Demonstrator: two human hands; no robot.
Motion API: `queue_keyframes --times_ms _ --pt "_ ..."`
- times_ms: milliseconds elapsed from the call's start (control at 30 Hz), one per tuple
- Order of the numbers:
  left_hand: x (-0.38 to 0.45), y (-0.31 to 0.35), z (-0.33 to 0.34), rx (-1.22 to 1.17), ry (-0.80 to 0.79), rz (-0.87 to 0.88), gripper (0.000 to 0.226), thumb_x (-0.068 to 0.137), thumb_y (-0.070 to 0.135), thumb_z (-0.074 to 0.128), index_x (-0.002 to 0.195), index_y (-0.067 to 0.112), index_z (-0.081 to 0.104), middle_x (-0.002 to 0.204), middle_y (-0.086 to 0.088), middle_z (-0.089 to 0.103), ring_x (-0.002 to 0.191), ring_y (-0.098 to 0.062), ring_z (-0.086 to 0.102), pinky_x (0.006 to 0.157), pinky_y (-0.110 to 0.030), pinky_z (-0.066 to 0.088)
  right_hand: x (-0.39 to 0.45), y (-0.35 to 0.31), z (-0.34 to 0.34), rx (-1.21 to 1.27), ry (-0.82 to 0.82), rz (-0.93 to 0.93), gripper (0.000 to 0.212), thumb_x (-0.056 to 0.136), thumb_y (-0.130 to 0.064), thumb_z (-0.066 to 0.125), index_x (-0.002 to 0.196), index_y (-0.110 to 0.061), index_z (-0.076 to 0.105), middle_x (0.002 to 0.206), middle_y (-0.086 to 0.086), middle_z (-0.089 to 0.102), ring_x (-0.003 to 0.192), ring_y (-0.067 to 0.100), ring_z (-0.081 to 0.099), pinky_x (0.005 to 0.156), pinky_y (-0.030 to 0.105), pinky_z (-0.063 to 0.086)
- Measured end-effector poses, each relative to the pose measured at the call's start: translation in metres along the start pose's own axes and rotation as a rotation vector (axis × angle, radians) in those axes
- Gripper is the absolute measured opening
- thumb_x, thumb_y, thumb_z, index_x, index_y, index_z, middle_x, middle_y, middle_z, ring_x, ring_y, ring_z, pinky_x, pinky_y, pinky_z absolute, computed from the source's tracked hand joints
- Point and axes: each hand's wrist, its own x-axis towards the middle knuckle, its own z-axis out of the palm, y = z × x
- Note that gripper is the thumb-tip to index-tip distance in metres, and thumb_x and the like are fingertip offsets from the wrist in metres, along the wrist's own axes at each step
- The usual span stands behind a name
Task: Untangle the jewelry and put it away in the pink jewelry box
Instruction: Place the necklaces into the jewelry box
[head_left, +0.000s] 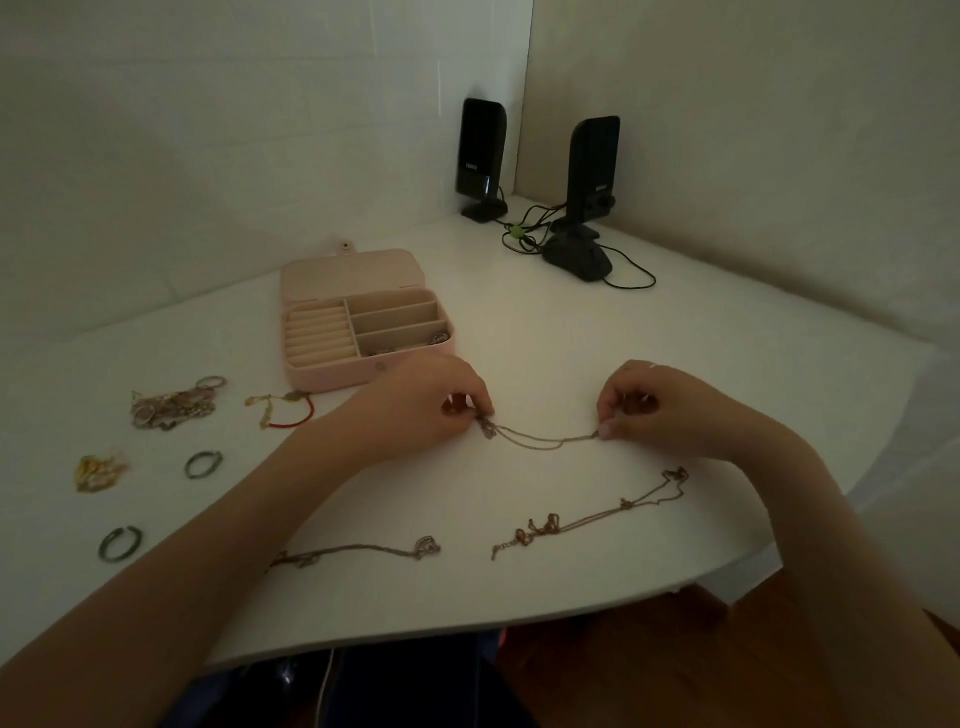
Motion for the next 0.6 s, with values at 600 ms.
queue_keyframes --times_ms 600 --pt "-0.001 0.003 0.002 -0.017 -0.140 -0.123 0.008 0.091 0.022 0.057 0.085 0.017 0.053 0.082 0.012 0.044 0.073 -0.001 0.042 0.067 -0.010 0.034 0.011 -0.014 0.008 0.262 0.253 -0.077 0.012 0.095 -0.019 0.050 0.084 -0.016 0.050 0.083 -0.003 0.067 0.077 0.008 0.061 0.073 0.019 0.045"
